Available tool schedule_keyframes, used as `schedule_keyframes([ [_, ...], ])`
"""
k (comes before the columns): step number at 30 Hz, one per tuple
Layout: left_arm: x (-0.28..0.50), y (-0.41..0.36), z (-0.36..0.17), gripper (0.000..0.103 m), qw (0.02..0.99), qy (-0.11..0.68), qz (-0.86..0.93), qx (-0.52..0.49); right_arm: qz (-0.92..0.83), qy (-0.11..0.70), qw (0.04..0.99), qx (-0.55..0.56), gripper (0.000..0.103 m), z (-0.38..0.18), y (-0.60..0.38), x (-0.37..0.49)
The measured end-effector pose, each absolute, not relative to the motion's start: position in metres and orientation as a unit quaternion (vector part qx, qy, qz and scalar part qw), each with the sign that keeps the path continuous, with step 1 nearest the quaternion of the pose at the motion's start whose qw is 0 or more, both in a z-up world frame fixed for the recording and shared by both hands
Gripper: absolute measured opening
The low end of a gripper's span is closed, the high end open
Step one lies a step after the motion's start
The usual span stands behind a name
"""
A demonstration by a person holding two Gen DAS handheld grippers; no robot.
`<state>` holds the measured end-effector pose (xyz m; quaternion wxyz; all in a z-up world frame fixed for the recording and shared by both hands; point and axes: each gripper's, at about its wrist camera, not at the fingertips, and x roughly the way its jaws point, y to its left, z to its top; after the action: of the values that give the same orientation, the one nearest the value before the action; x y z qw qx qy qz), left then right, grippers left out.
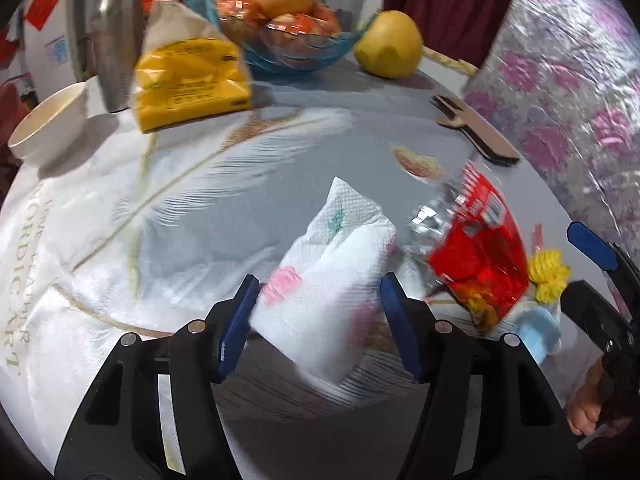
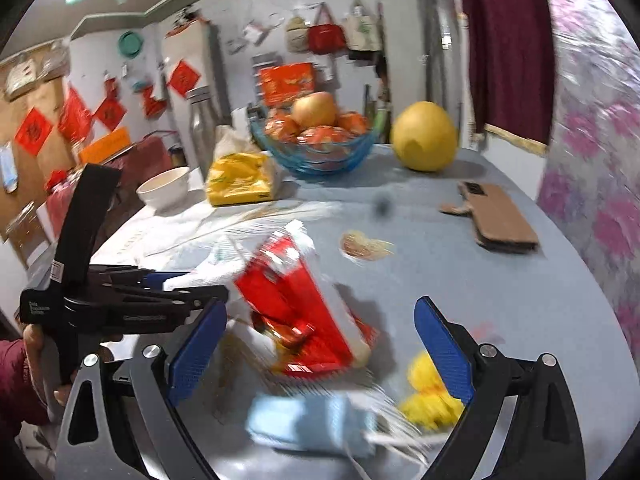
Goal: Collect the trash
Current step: 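Grasp white tissue with left gripper while right gripper grasps red snack bag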
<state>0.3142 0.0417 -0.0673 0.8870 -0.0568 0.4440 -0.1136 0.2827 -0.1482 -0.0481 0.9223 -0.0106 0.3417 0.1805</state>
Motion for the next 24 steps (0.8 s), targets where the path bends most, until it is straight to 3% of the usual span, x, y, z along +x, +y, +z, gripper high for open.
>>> schedule_keyframes([
  [14,0.311,0.039,-0.065,0.061,0.897,0.43,-0.101,-0.036,0.191,0.403,0.894,0.041,0.087,-0.076,-0.151,0.314],
  [17,0.309,0.035,-0.062,0.061,0.904,0.418,-0.087,-0.015,0.2,0.415,0.887,0.033,0.071,-0.079,-0.145,0.314],
  [20,0.308,0.034,-0.063,0.061,0.906,0.415,-0.078,-0.002,0.212,0.422,0.88,0.039,0.032,-0.081,-0.145,0.314],
  [24,0.312,0.038,-0.064,0.061,0.903,0.422,-0.077,-0.012,0.224,0.401,0.886,0.063,0.022,-0.076,-0.153,0.309],
])
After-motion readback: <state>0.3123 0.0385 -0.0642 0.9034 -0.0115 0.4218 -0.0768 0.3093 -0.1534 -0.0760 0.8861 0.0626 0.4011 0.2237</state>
